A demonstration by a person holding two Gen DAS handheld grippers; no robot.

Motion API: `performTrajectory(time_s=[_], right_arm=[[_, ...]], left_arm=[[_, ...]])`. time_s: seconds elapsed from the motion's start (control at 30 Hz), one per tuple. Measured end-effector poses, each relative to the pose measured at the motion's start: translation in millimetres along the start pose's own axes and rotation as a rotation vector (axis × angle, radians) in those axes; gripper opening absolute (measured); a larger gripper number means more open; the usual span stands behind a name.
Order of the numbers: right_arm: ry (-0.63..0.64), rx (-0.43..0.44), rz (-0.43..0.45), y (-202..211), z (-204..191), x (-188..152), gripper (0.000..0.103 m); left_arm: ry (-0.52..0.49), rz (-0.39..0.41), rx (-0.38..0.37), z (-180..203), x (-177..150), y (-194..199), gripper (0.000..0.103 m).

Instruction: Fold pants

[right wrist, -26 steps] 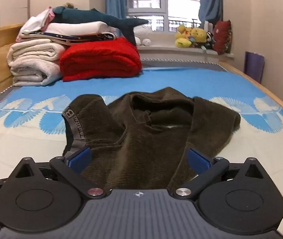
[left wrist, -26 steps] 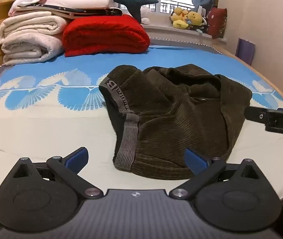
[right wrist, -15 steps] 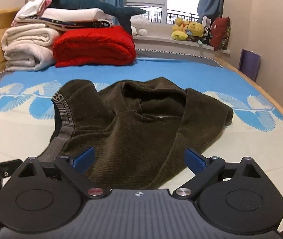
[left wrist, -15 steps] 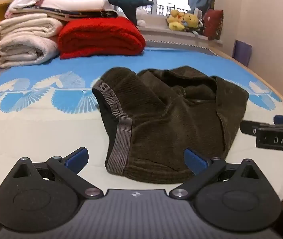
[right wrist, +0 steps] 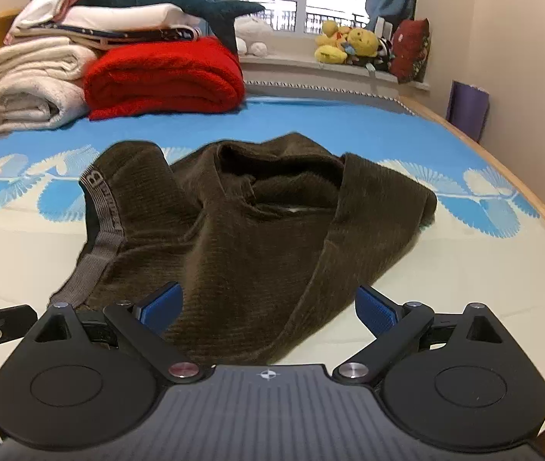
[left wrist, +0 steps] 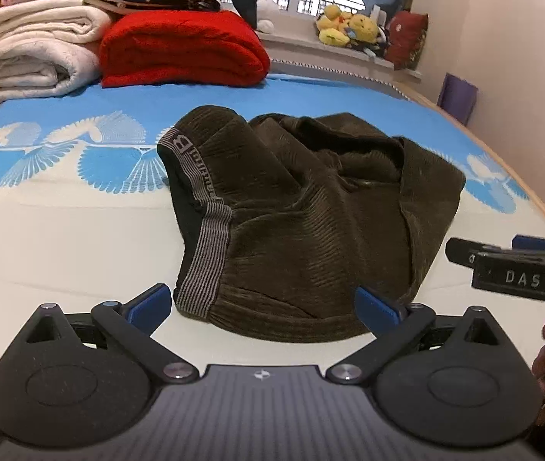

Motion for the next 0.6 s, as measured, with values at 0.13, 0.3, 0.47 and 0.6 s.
performTrajectory(time_s=[0.13, 0.3, 0.47, 0.6], right_arm=[[-0.005, 0.020, -0.020, -2.2, -1.7, -2.8, 0.097], [0.018, 0.005, -0.037, -5.5, -4.2, -7.9, 0.097], [0.015, -0.002, -0.043, -6.8, -1.8, -7.6, 0.097], [0.009, -0.006, -0.046, -8.0, 1.0, -7.6, 0.097]], left_arm=[[-0.029, 0.008, 0.003, 9.5, -1.2, 1.1, 0.102], [-0.046, 0.012, -0.003, 2.9, 0.5, 1.1, 0.102], [-0.054, 0.008, -0.005, 1.8, 0.9, -1.6, 0.102], [-0.058, 0.009, -0.006, 3.2, 0.9, -3.9, 0.102]])
Point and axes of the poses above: each gripper's, at about its wrist camera, not at the fingertips, and y roughly against the way its jaws point, z to its right, x to its top, the point moved 10 cm from there along -y, roughly the way its jaws point, and after that the axes turned 7 degrees about x, right-handed, at the moved point
